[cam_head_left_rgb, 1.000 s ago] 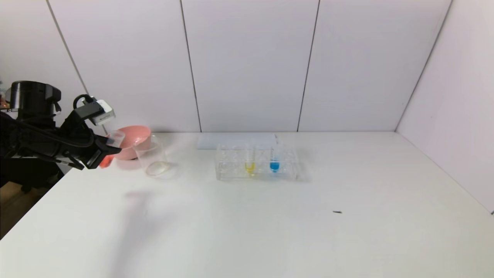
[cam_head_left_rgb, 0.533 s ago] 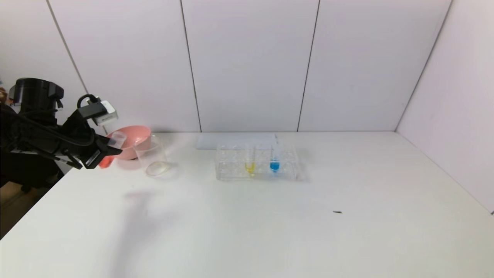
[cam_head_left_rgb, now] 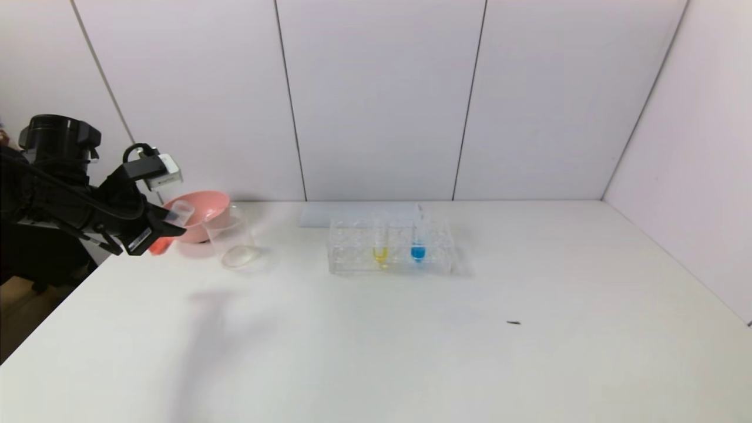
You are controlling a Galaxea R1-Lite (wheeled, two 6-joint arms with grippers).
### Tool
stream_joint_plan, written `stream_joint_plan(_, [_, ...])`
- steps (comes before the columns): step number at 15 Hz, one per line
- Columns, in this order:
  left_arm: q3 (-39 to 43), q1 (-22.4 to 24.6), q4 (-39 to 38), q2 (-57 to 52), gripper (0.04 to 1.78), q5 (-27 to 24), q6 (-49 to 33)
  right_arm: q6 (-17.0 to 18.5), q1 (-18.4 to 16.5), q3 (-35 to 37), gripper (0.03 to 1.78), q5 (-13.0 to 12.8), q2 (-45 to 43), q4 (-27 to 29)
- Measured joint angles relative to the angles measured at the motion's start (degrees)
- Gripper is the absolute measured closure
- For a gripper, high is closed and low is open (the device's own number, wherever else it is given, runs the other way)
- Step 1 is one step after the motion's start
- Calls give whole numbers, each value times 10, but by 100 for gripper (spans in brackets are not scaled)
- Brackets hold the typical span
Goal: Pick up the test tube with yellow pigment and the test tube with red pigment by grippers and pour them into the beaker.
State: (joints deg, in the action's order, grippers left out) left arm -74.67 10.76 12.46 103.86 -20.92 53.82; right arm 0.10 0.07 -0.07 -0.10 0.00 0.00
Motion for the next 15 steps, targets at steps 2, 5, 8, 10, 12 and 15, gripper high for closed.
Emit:
stream_joint_plan(2, [-8,0,1,4,138,0,8,0,0,0,11,0,0,0])
stream_joint_plan(5, [-17,0,4,9,138,0,19,0,0,0,11,0,0,0])
stream_joint_plan(8, [-38,0,46,12,138,1,38,0,0,0,11,0,0,0])
stream_joint_plan(10, [-55,1,68,16,138,1,57,0,0,0,11,0,0,0])
stream_joint_plan(12, [-67,1,75,21,138,1,73,0,0,0,11,0,0,0])
stream_joint_plan(15, [-92,2,105,30,138,1,99,0,0,0,11,0,0,0])
